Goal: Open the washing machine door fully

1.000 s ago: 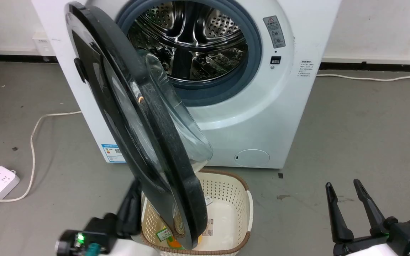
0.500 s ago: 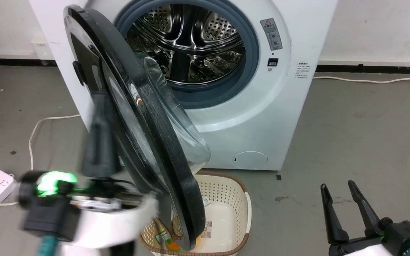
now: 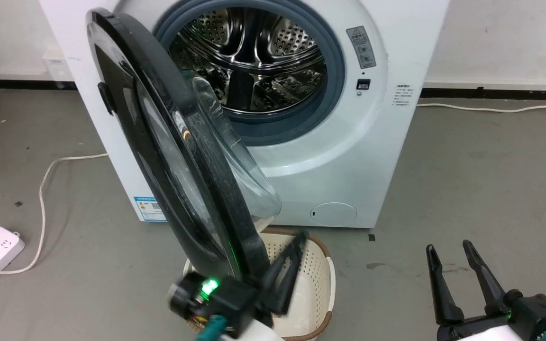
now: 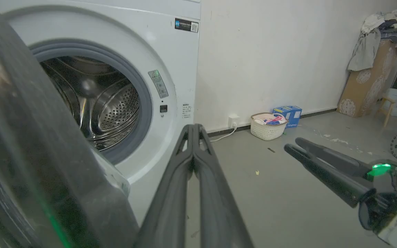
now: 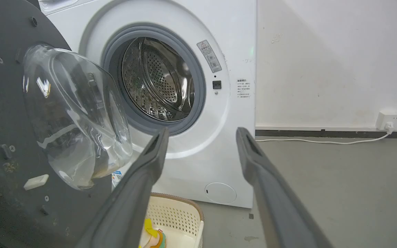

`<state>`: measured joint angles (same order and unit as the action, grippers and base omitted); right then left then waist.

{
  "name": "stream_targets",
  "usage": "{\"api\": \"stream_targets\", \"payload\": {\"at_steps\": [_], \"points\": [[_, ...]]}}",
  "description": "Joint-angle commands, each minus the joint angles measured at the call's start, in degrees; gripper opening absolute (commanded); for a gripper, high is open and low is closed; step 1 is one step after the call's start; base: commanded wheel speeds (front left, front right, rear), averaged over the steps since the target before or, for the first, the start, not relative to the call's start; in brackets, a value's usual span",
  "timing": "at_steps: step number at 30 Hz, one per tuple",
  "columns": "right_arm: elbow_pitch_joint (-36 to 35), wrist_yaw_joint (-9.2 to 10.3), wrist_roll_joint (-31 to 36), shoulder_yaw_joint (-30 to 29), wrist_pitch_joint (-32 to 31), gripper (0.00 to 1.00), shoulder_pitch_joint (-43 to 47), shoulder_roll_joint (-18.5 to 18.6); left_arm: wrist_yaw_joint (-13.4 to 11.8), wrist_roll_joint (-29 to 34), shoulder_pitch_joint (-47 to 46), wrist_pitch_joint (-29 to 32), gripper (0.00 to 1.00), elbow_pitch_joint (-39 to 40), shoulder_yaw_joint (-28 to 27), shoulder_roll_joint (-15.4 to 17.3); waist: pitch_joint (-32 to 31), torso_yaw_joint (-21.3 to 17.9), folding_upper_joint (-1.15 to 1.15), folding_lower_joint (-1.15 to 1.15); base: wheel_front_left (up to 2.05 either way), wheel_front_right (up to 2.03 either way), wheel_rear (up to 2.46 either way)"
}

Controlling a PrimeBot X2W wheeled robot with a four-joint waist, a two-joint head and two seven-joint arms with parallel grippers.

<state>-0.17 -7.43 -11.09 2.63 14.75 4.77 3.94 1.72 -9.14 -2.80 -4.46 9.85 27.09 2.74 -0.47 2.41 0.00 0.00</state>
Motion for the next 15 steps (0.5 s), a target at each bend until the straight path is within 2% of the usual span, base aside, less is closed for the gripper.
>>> {"api": "stream_targets", "payload": {"at_steps": [1, 5, 9, 15], "points": [[-0.1, -0.06, -0.12, 0.03, 0.25, 1.0, 0.32, -0.14, 0.06, -0.31, 0.81, 0.91, 0.0, -1.62, 0.62, 0.14, 0.17, 0.15, 0.0, 0.0, 0.0, 0.0, 0.0], [-0.03, -0.06, -0.15, 0.26, 0.25, 1.0, 0.03, -0.2, -0.58, -1.86, 1.27, 2.38, 0.0, -7.57, 1.64, 0.14, 0.6, 0.3, 0.0, 0.0, 0.0, 0.0, 0.0], [0.0, -0.06, -0.22, 0.29, 0.25, 1.0, -0.15, -0.26, -2.49, -2.79, 0.15, 1.07, 0.0, -13.56, 0.76, 0.14, 1.15, 0.7, 0.0, 0.0, 0.0, 0.0, 0.0], [0.12, -0.06, -0.33, -0.02, 0.25, 1.0, 0.14, -0.32, -3.41, -2.38, -1.48, -1.26, 0.0, -17.13, 0.31, 0.25, 1.32, 2.71, 0.0, 0.0, 0.0, 0.0, 0.0]]}}
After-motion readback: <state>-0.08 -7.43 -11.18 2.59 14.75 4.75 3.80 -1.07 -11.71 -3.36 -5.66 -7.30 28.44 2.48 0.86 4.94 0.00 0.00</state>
